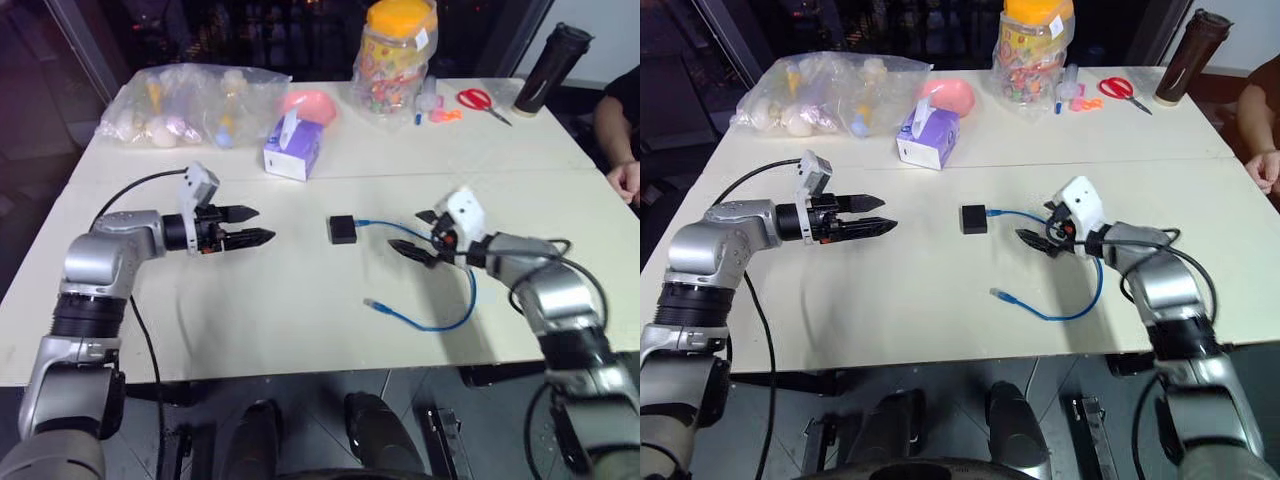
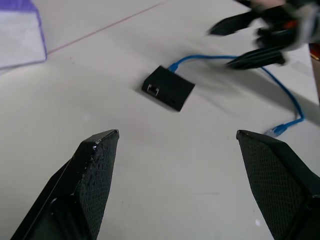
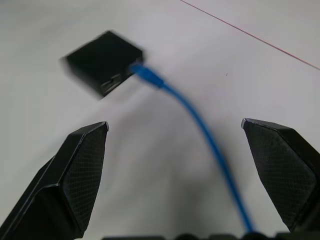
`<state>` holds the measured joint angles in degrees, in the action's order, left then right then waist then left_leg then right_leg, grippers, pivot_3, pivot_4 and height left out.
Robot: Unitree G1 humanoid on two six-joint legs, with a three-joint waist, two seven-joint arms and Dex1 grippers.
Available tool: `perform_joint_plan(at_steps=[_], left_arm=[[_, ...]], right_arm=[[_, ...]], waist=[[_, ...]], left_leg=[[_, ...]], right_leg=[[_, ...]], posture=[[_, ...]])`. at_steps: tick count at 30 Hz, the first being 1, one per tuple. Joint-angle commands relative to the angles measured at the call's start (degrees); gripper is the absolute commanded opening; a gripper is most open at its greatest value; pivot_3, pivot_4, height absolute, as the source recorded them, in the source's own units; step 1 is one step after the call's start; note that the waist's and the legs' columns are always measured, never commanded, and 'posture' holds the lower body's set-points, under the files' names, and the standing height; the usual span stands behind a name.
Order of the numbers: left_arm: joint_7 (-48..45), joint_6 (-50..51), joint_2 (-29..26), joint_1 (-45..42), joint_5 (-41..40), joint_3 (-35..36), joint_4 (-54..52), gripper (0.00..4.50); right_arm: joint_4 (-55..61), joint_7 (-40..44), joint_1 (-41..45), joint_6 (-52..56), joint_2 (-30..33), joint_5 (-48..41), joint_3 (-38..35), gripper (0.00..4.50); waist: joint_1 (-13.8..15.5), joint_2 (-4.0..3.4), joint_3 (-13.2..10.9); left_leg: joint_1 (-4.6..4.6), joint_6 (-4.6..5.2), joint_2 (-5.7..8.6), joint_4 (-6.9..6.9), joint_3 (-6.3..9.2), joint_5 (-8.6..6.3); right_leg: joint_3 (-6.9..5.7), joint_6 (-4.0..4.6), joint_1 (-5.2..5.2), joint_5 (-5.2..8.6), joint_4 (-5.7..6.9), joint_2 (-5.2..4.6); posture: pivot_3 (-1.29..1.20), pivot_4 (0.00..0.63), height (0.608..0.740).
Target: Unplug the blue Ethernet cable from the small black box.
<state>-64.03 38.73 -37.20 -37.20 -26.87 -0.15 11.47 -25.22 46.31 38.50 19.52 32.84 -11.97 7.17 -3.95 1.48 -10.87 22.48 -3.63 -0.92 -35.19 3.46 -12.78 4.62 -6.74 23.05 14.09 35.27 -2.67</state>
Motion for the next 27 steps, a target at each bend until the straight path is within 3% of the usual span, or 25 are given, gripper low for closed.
perform_joint_plan(at_steps=[1, 4, 8, 11, 18, 23, 27], left_arm=[[0.58, 0.54, 0.74, 1.14, -1.71, 1.49, -3.07, 3.92], [2.25, 1.99, 0.98, 5.38, -2.99, 2.86, -7.86, 3.92], [4.45, 3.03, 1.22, 8.71, -4.04, 4.37, -11.1, 3.92], [7.17, 3.45, 1.68, 10.69, -4.24, 5.31, -12.79, 3.97], [8.53, 1.51, 2.2, 10.71, -3.16, 4.25, -10.65, 3.97], [6.97, -2.21, 4.65, 5.05, -1.06, 1.88, -2.73, 3.97], [4.28, -3.53, 8.21, -2.49, -1.84, 1.84, 6.55, 3.97]], right_arm=[[-16.49, 3.64, 8.08, -9.37, -2.58, 4.3, 1.56, 4.5], [-31.73, 6.11, 15.33, -15.75, -6.26, 8.4, 3.71, 4.5], [-41.68, 8.72, 20.27, -20.21, -9.51, 11.47, 4.09, 4.5], [-45.47, 8.37, 23.16, -24.44, -11.98, 15.28, 5.68, 3.64], [-45.38, 5.57, 23.96, -36.92, -11.09, 24.18, 10.15, 0.16], [-35.37, -3.06, 21.84, -51.44, -4.44, 32.52, 14.12, 0.16], [-20.36, -10.67, 17.57, -56.68, 0.9, 35.25, 11.91, 0.16]], waist=[[0.01, 0.02, -0.01], [-0.05, 0.02, -0.02], [-0.17, 0.03, -0.01], [-0.41, 0.03, -0.01], [-0.87, 0.04, 0.0], [0.11, 0.03, 0.0], [0.79, 0.03, -0.01]], left_leg=[[0.06, 0.0, 0.0, 0.04, 0.01, 0.0], [0.16, 0.04, 0.0, 0.14, 0.07, -0.03], [0.12, 0.19, -0.02, 0.18, 0.05, -0.13], [-0.07, 0.19, -0.02, 0.1, 0.03, -0.13], [-0.2, -0.01, -0.01, -0.09, 0.05, 0.0], [-0.15, -0.06, 0.04, -0.1, 0.1, 0.03], [-0.01, -0.08, 0.09, -0.06, 0.1, 0.04]], right_leg=[[-0.01, -0.14, 0.06, -0.06, 0.02, -0.01], [-0.05, -0.19, 0.19, -0.04, 0.06, -0.02], [-0.05, -0.19, 0.21, -0.04, 0.04, -0.01], [-0.02, -0.17, 0.1, -0.05, 0.25, 0.0], [0.0, -0.13, 0.02, -0.06, 0.55, 0.03], [-0.03, -0.14, 0.06, -0.05, 0.61, 0.02], [-0.04, -0.16, 0.17, -0.04, 0.59, -0.04]], posture=[[0.0, 0.15, 0.739], [0.0, 0.15, 0.739], [0.0, 0.15, 0.739], [0.0, 0.15, 0.739], [0.0, 0.15, 0.739], [0.0, 0.15, 0.739], [0.0, 0.15, 0.739]])
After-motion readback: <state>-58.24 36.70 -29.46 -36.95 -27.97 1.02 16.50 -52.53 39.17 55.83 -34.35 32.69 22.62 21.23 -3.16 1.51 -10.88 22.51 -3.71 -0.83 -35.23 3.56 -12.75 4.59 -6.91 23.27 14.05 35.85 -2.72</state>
